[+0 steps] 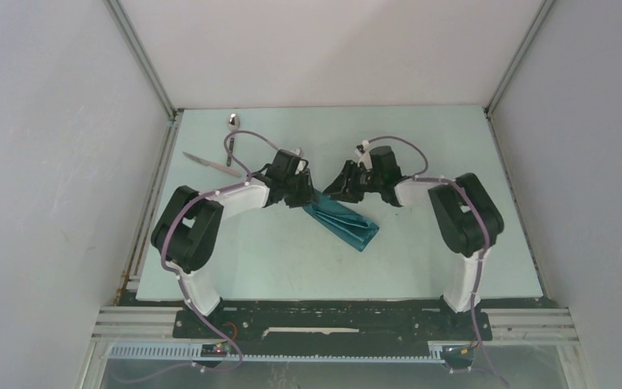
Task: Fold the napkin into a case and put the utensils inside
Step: Grasp the top corner of the smaller rectangle folded napkin from the folded napkin.
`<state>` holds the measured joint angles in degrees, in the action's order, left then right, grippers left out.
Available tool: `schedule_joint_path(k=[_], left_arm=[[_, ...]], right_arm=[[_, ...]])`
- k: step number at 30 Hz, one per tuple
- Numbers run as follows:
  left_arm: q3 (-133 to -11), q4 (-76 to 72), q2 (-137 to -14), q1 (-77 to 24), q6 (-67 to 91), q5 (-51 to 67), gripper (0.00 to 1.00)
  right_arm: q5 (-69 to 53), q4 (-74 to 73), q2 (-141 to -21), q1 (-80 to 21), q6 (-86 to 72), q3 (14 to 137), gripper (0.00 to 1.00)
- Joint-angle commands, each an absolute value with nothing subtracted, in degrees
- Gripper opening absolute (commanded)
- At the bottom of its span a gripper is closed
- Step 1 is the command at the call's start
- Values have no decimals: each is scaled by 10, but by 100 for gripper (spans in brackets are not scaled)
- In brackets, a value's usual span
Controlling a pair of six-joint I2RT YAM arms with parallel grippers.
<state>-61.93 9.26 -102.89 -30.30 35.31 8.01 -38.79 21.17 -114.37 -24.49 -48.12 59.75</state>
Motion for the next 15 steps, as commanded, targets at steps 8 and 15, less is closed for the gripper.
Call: schedule_joint_path(k=[8, 15], left_arm=[[-600, 176, -914, -300, 405, 115, 54], [-485, 87, -886, -299, 506, 181, 53]], right_arm=[[-254, -210, -917, -247, -82, 600, 49], [-176, -216, -905, -271, -40, 597, 46]])
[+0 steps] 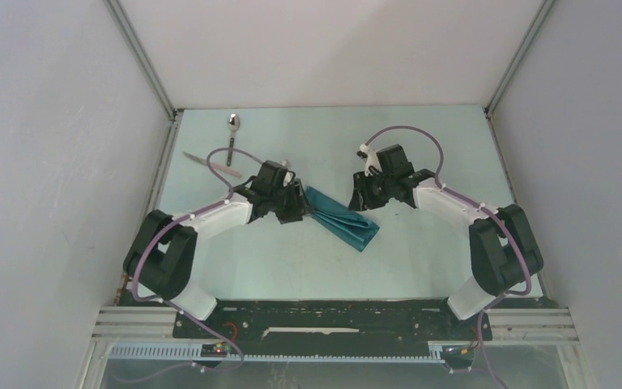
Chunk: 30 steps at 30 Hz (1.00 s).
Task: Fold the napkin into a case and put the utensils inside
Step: Smooth out the smaller rectangle-folded napkin at the center of the board.
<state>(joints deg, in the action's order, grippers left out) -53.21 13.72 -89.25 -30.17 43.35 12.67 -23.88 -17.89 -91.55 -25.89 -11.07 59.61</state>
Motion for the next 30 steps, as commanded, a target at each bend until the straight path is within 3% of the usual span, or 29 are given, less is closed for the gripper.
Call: schedule_joint_path(k=[1, 9, 13, 22, 30], left_arm=[[-475, 67, -896, -299, 524, 191, 51], [-507, -11, -1010, -289, 547, 211, 20], [-540, 18, -1038, -276, 521, 194, 17], [-580, 70, -1066, -249, 468, 182, 13], [-582, 62, -1076, -250, 460, 212, 13]], right_arm=[[-177, -217, -907, -272, -35, 597, 46], [-175, -201, -922, -286, -26, 593, 45], [-185, -185, -951, -286, -30, 600, 44], [-172, -181, -972, -287, -57, 608, 32], [-190, -162, -980, -292, -77, 608, 35]])
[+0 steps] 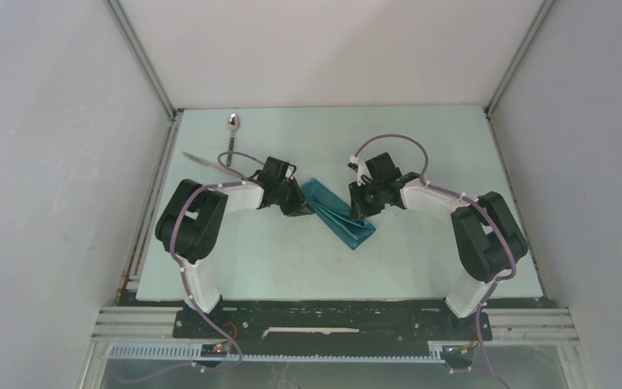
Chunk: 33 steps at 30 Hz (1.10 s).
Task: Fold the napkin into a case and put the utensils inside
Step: Smooth out the smaller rectangle-folded napkin at the center of the board.
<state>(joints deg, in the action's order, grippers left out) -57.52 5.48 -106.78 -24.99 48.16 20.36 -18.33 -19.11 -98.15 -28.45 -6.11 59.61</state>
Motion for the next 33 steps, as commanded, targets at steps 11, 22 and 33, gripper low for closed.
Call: schedule_joint_path(k=[11, 22, 33], left_arm=[[-590, 55, -1089, -250, 467, 215, 13], [-593, 53, -1088, -250, 467, 207, 12], [-505, 16, -1031, -266, 490, 250, 27]], right_arm=[[-215, -173, -972, -309, -102, 604, 1], [-246, -128, -959, -319, -134, 549, 0], [-239, -124, -932, -311, -196, 543, 0]])
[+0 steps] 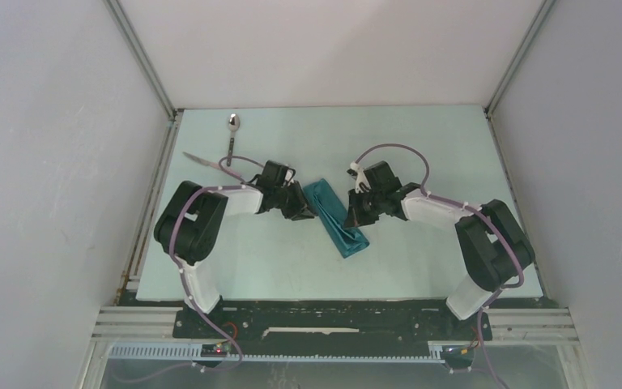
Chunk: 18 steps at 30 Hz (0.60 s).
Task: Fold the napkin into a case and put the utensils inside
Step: Smooth out the smaller rectangle-folded napkin at the center of the board.
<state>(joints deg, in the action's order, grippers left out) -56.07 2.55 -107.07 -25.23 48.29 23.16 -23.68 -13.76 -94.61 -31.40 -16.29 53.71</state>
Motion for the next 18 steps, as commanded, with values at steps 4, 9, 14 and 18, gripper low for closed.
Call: schedule_joint_path(k=[4, 9, 14, 18], left_arm=[[-429, -35, -975, -272, 522, 278, 35], [-417, -99, -983, -321, 568, 311, 40], [-410, -161, -1012, -331, 612, 305, 37], [-410, -213, -1045, -332, 645, 313, 35]], right_arm=[[-238, -123, -941, -313, -201, 543, 0], [-237, -120, -938, -319, -205, 543, 0], [-232, -124, -933, -325, -207, 543, 0], [-237, -123, -934, -333, -206, 542, 0]])
